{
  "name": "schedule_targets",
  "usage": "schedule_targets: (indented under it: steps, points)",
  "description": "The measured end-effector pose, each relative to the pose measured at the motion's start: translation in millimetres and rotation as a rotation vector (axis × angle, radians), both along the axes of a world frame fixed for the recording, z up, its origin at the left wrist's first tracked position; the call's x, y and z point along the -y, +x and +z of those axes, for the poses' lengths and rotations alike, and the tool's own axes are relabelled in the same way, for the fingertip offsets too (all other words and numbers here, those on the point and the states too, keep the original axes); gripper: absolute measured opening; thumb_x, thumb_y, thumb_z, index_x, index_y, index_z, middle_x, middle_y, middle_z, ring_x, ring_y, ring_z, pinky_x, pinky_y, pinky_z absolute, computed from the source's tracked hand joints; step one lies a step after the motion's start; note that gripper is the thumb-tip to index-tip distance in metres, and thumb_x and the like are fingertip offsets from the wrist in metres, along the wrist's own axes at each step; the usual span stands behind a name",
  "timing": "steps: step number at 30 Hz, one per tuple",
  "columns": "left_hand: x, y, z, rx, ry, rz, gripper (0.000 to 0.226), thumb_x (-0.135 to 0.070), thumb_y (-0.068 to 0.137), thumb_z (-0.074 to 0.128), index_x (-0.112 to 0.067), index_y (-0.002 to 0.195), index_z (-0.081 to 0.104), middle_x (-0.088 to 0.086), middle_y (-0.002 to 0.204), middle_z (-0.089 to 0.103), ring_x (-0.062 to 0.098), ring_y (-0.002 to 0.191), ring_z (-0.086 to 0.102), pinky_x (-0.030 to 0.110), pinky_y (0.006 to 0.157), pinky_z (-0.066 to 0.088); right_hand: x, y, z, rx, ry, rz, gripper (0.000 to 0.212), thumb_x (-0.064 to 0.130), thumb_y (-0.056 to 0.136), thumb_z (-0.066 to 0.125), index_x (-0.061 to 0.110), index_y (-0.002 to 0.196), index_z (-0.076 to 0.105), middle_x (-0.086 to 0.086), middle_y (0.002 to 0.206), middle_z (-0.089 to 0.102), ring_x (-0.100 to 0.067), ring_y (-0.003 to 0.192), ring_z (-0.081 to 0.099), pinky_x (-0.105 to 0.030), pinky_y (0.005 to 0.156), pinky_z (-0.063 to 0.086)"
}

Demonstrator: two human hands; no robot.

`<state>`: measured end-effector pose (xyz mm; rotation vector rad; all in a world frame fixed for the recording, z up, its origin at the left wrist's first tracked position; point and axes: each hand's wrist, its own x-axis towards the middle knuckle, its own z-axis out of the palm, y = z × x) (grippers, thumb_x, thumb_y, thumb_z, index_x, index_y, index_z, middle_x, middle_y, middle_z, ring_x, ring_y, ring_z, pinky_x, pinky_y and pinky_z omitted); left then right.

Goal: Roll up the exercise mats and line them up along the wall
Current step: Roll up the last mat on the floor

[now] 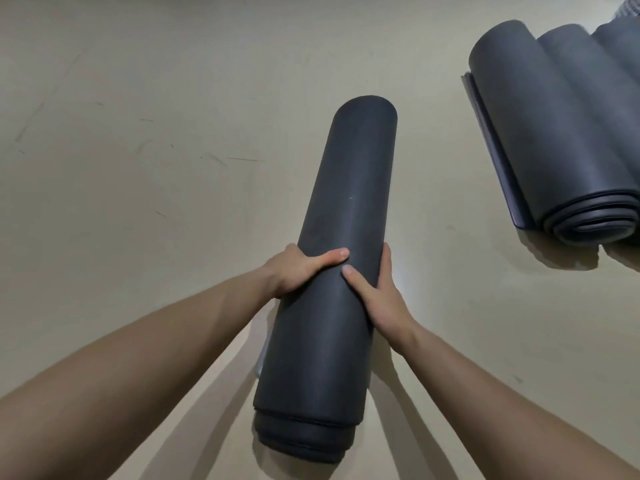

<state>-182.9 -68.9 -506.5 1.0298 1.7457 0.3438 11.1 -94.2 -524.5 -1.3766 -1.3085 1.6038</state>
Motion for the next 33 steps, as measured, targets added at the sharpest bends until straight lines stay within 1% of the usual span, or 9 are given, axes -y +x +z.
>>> schedule_targets:
  steps: [3, 11, 15, 19, 21, 23, 26, 30, 33]
  points:
    - [8, 2, 3, 0.092, -0.025, 0.079, 0.126, -0.096, 0.035, 0.077, -0.024, 0.136, 0.058, -0.004, 0.122, 0.073, 0.021, 0.104, 0.073, 0.045, 0.096, 0.058, 4, 1, 0, -0.041, -0.083, 0.02, 0.096, 0.057, 0.071, 0.087, 0.054, 0.147, 0.029, 0.026, 0.134, 0.06, -0.005, 0.116, 0.067, -0.042, 0.101, 0.056]
    - [20, 6, -1, 0.134, -0.11, 0.176, 0.138, -0.104, 0.035, 0.067, -0.02, 0.144, 0.051, 0.0, 0.127, 0.069, 0.025, 0.11, 0.07, 0.046, 0.099, 0.056, -11, 9, 9, -0.056, -0.105, 0.029, 0.081, 0.032, 0.069, 0.088, 0.043, 0.136, 0.044, 0.009, 0.126, 0.07, -0.016, 0.106, 0.074, -0.042, 0.093, 0.06]
    - [39, 38, 18, 0.113, -0.149, 0.111, 0.119, -0.098, 0.062, 0.057, -0.018, 0.149, 0.046, 0.006, 0.131, 0.064, 0.03, 0.111, 0.065, 0.042, 0.094, 0.053, -46, 40, 24, 0.077, -0.087, 0.25, 0.07, 0.02, 0.075, 0.083, 0.046, 0.133, 0.052, 0.002, 0.123, 0.073, -0.021, 0.103, 0.075, -0.043, 0.092, 0.061]
    - [41, 69, 43, -0.14, -0.304, -0.217, 0.105, -0.097, 0.079, 0.027, -0.013, 0.132, 0.059, 0.014, 0.12, 0.07, 0.03, 0.095, 0.069, 0.041, 0.089, 0.055, -85, 67, 46, 0.225, -0.174, 0.568, 0.08, 0.016, 0.073, 0.075, 0.049, 0.141, 0.048, 0.002, 0.127, 0.072, -0.026, 0.112, 0.072, -0.044, 0.096, 0.057]
    - [27, 68, 60, -0.586, -0.023, -0.48, 0.088, -0.093, 0.083, 0.037, -0.012, 0.104, 0.066, 0.005, 0.096, 0.074, 0.021, 0.081, 0.068, 0.036, 0.078, 0.055, -99, 70, 54, 0.357, -0.217, 0.704, 0.079, 0.02, 0.074, 0.074, 0.061, 0.136, 0.049, 0.005, 0.123, 0.074, -0.027, 0.112, 0.072, -0.045, 0.093, 0.055]
    - [6, 50, 72, -0.917, 0.444, -0.659, 0.072, -0.087, 0.077, 0.057, -0.024, 0.112, 0.062, 0.004, 0.115, 0.067, 0.023, 0.1, 0.062, 0.039, 0.083, 0.052, -105, 66, 58, 0.427, -0.231, 0.798, 0.075, 0.018, 0.079, 0.075, 0.065, 0.132, 0.049, 0.004, 0.119, 0.075, -0.028, 0.11, 0.073, -0.046, 0.094, 0.055]
    - [-19, 13, 59, -0.853, 0.412, -0.937, 0.127, -0.092, 0.059, 0.068, -0.038, 0.161, 0.013, 0.006, 0.169, 0.015, 0.035, 0.155, 0.011, 0.062, 0.122, 0.015, -103, 59, 57, 0.416, -0.232, 0.782, 0.082, 0.018, 0.074, 0.08, 0.059, 0.137, 0.047, 0.001, 0.119, 0.076, -0.026, 0.109, 0.073, -0.046, 0.099, 0.056]
    - [-28, 4, 40, -0.854, 0.461, -0.925, 0.134, -0.099, 0.053, 0.062, -0.042, 0.162, 0.009, 0.0, 0.171, 0.014, 0.032, 0.158, 0.004, 0.065, 0.122, 0.005, -87, 58, 62, 0.51, -0.13, 0.603, 0.093, 0.026, 0.068, 0.077, 0.05, 0.151, 0.04, 0.01, 0.125, 0.069, -0.014, 0.11, 0.069, -0.033, 0.098, 0.054]
    - [-32, 15, 42, -0.851, 0.463, -0.841, 0.133, -0.102, 0.05, 0.059, -0.041, 0.16, 0.017, -0.003, 0.169, 0.023, 0.029, 0.157, 0.013, 0.07, 0.121, 0.011, -67, 46, 74, 0.69, 0.012, 0.467, 0.072, 0.027, 0.079, 0.06, 0.045, 0.148, 0.046, 0.009, 0.131, 0.062, -0.017, 0.115, 0.06, -0.04, 0.102, 0.049]
